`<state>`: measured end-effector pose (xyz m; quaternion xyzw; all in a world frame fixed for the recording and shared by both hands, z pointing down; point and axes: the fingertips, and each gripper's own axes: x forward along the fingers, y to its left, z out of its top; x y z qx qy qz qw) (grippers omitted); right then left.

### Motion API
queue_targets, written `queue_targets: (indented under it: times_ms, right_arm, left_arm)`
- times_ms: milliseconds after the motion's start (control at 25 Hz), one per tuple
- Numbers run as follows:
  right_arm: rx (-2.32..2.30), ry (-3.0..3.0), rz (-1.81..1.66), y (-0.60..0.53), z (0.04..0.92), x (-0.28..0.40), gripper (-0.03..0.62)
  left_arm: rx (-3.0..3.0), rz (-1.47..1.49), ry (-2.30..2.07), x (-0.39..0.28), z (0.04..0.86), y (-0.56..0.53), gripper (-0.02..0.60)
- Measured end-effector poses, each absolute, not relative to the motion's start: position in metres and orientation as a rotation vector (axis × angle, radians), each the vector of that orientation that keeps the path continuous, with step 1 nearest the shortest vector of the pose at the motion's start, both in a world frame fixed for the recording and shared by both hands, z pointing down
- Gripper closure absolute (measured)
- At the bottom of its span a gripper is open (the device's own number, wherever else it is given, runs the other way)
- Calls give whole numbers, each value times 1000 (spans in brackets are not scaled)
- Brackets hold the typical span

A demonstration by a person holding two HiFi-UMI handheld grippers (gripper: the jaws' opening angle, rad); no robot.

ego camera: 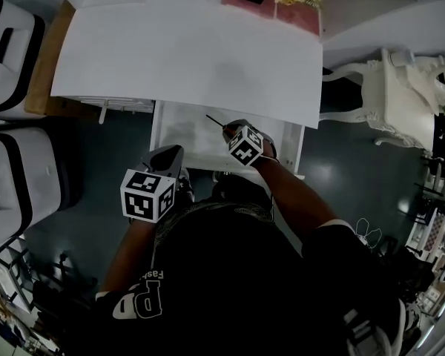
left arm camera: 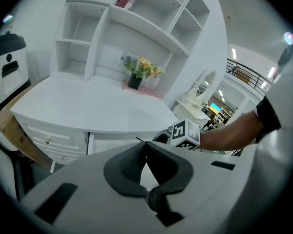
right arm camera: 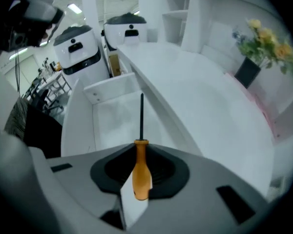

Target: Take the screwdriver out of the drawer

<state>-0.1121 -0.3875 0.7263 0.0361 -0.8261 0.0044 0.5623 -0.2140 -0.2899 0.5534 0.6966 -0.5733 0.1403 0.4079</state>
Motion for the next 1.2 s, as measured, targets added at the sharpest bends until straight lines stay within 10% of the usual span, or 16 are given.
queue_targets:
  times_ms: [1200]
  right_arm:
    - [641,-2613,1068,-360,491,-81,519]
  left_arm:
    - [2109,303,-1412,-176,455,-289,568]
